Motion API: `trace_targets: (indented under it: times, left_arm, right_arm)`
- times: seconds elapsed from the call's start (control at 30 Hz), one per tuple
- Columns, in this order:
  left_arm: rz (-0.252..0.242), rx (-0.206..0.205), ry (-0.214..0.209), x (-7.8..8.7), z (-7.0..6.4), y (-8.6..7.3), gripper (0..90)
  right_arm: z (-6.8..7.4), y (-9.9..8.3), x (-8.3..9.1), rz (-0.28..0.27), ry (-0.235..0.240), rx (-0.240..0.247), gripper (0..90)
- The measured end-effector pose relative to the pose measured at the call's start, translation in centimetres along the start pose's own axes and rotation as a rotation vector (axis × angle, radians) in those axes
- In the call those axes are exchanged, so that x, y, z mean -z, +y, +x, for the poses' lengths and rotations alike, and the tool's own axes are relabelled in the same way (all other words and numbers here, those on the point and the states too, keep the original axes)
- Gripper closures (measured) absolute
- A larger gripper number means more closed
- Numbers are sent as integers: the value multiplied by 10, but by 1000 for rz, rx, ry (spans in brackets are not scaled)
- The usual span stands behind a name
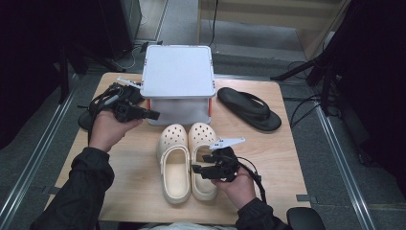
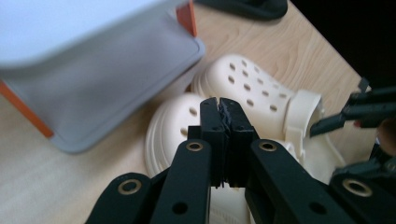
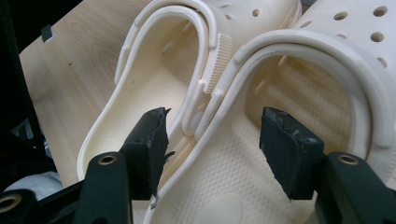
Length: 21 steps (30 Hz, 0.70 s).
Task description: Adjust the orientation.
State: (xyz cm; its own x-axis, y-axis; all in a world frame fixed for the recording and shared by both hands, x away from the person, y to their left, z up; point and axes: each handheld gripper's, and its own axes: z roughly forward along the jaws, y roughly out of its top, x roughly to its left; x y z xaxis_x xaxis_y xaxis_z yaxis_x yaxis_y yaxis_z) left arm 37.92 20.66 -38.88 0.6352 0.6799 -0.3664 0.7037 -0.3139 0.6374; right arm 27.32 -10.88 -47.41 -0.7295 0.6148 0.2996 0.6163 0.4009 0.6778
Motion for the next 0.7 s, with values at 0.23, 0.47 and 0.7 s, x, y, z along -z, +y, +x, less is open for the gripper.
trace_targets:
  times: [0.23,0.47,0.7]
  left_arm:
    - [-3,3,-4,-1,10,27,896]
    - [-10,-4,24,-3,15,46,897]
    - [1,-53,93,-17,17,62,900]
  right_arm:
    - [0,1,-2,-16,5,-5,426]
    - [0,0,-9,-11,-21,-21,421]
    - [1,-1,-16,-3,-50,-38,393]
